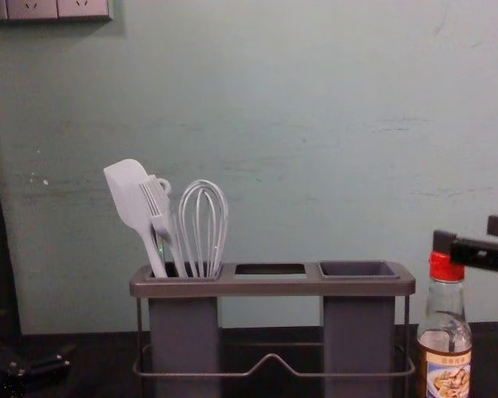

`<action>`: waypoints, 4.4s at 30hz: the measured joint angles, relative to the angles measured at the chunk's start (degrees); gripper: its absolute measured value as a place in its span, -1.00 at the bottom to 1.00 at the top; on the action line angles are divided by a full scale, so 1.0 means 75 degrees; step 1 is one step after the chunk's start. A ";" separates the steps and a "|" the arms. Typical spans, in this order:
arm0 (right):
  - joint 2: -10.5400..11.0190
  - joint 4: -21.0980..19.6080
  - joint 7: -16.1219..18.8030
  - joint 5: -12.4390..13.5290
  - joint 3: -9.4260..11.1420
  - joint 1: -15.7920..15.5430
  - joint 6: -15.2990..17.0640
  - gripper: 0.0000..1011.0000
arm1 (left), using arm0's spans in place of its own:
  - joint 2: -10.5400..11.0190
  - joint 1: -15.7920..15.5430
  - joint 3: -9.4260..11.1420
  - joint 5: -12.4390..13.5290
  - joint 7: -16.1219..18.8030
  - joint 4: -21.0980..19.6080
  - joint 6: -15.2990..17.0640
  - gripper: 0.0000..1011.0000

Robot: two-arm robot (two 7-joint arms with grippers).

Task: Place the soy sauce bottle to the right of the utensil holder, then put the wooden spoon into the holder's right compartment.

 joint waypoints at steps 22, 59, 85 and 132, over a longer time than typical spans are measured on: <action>0.2383 -0.3740 0.0939 0.1802 0.0351 -0.1390 0.3165 0.98 | 0.0000 0.0000 0.0000 0.0000 0.0000 0.0000 0.0000 1.00; 0.0785 -0.0687 0.0652 -0.0080 -0.4581 0.3407 0.7994 0.98 | 0.0000 0.0000 0.0000 0.0000 0.0000 0.0000 0.0000 1.00; 0.0046 0.0236 0.0834 -0.0717 -0.4657 0.3576 0.7630 0.98 | 0.0000 0.0000 0.0000 0.0000 0.0000 0.0000 0.0000 1.00; -0.0108 0.0395 0.1206 -0.1427 -0.4425 0.3291 0.7403 0.98 | 0.0000 0.0000 0.0000 0.0000 0.0000 0.0000 0.0000 1.00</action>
